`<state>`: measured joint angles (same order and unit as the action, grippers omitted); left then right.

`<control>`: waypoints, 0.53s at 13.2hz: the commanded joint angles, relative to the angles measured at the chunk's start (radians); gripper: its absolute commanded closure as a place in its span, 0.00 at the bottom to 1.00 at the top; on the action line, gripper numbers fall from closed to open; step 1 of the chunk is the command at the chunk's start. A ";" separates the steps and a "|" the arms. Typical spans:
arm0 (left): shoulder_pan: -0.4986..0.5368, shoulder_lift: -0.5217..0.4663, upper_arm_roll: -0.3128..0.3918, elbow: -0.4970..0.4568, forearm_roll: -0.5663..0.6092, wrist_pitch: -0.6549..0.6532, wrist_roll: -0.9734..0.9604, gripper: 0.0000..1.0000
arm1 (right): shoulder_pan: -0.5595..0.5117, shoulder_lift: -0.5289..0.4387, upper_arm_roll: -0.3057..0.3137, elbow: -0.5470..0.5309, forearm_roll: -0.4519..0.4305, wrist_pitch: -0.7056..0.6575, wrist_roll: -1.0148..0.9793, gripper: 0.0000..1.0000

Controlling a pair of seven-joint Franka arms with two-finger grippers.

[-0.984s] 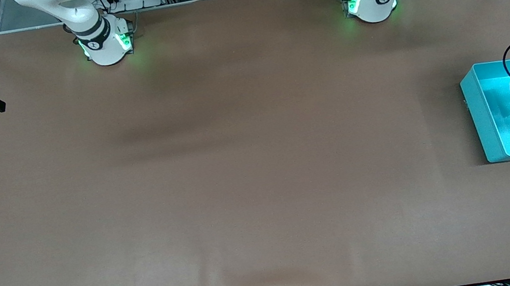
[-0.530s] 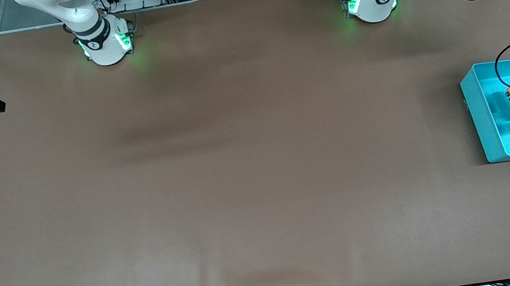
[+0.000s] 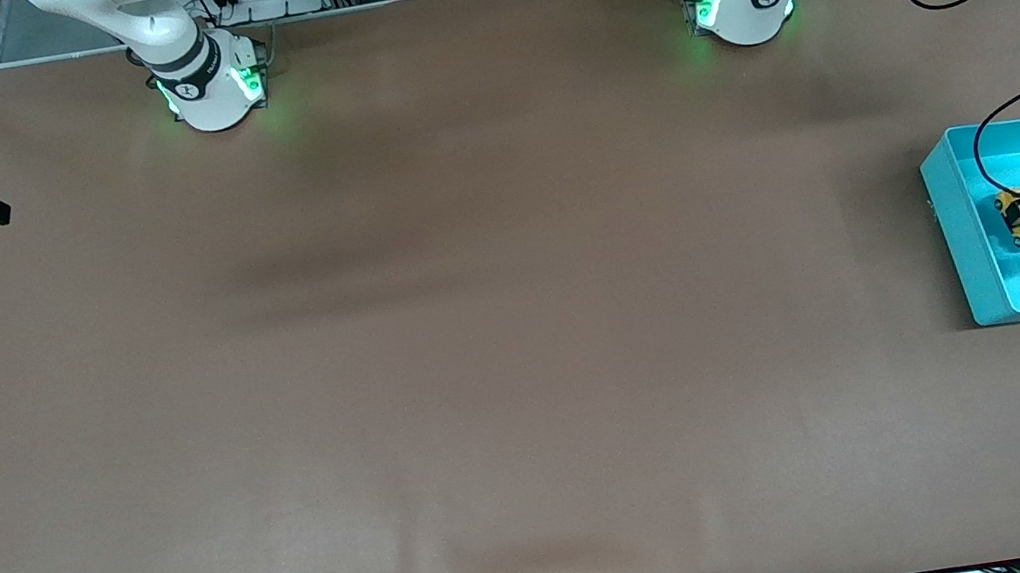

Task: Wind and store yellow beetle car
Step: 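Lower the car into the teal bin and open the left gripper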

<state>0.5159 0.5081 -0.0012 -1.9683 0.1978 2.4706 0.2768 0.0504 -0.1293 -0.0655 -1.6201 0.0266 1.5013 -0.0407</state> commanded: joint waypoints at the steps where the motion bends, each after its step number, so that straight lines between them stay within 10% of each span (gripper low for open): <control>1: 0.009 0.006 -0.006 0.009 0.025 0.004 -0.007 0.39 | 0.002 -0.018 -0.004 -0.015 -0.002 0.004 0.009 0.00; 5: 0.009 -0.005 -0.006 0.009 0.025 0.002 -0.010 0.00 | 0.002 -0.018 -0.004 -0.015 -0.002 0.004 0.009 0.00; 7: 0.007 -0.032 -0.008 0.020 0.017 0.002 -0.016 0.00 | 0.002 -0.018 -0.004 -0.015 -0.002 0.004 0.007 0.00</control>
<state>0.5159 0.5069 -0.0012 -1.9580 0.1979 2.4731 0.2762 0.0504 -0.1293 -0.0663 -1.6201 0.0266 1.5013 -0.0407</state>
